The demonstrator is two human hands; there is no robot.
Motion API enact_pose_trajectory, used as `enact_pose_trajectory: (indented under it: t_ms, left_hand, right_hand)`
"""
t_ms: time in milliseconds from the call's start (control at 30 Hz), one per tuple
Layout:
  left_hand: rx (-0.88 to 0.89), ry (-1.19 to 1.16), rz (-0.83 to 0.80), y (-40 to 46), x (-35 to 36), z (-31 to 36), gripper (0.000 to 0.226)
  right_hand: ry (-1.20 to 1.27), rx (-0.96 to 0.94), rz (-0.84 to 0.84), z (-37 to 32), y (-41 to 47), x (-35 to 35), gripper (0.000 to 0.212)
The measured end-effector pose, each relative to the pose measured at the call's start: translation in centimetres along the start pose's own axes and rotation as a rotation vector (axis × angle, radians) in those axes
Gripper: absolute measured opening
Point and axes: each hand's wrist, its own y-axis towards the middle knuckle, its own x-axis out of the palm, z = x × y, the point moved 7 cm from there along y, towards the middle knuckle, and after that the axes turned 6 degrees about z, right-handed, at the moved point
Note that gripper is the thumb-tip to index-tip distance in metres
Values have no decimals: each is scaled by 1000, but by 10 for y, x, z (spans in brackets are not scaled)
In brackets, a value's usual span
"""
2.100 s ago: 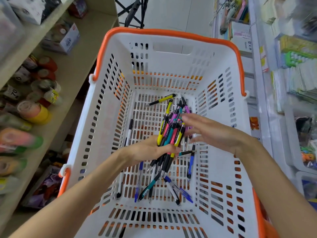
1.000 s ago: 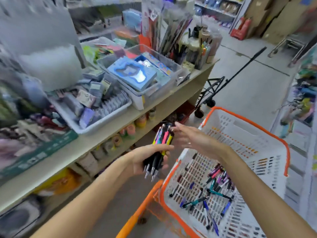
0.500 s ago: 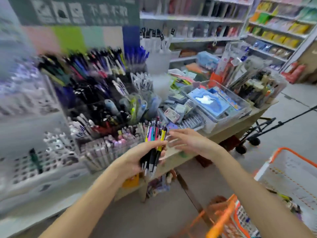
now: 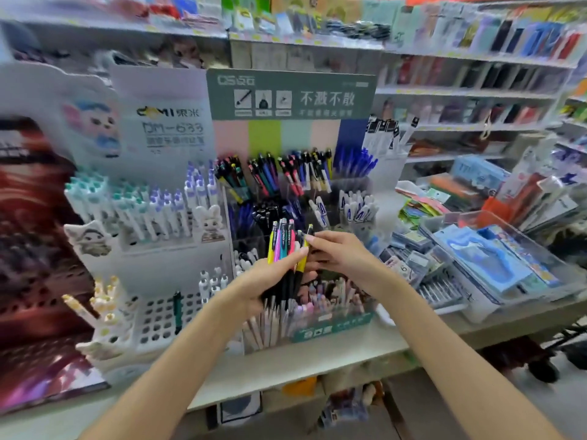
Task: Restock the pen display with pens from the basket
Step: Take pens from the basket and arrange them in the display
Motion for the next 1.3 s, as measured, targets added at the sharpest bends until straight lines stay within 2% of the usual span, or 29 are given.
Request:
enact_pose_trajectory:
  t_ms: [100, 200, 300, 367, 533, 633, 733, 833, 900, 1000, 1200, 1300]
  left_hand:
    - [41, -38, 100, 8, -6, 17, 35]
    - [85, -114, 231, 18, -21, 32, 34]
    - [166, -166, 341, 21, -46, 46, 33]
    - [209, -184, 416, 20, -64, 54, 31]
    - [246, -155, 502, 14, -91, 65, 22]
    - [259, -94, 513, 13, -104, 73, 24]
    - [261, -35, 485, 12, -118, 81, 28]
    - [263, -10, 434, 13, -124, 89, 26]
    - [263, -11, 416, 14, -126, 92, 25]
    - [268, -42, 390, 14, -127, 96, 24]
    - [291, -155, 387, 13, -125, 99, 24]
    - [287, -229, 393, 14, -125, 97, 24]
  right_hand:
    - [22, -23, 14, -10, 22, -3, 16]
    - [178, -68, 132, -28, 40, -20, 15]
    - [379, -220, 311, -57, 54, -41, 9]
    - [366, -357, 365, -79, 66, -40, 5]
    - [76, -584, 351, -111, 93, 12, 1]
    - [-147, -667, 340, -120, 106, 44, 7]
    - [-370, -698, 346, -124, 116, 64, 20]
    - [-699, -812, 409, -138, 119, 75, 29]
    - [-841, -807, 364, -144, 125, 84, 29]
    - [-945, -694, 294, -142, 133, 94, 31]
    - [-1260, -810, 349, -143, 128, 117, 24]
    - [-1191, -827, 341, -143, 117, 112, 25]
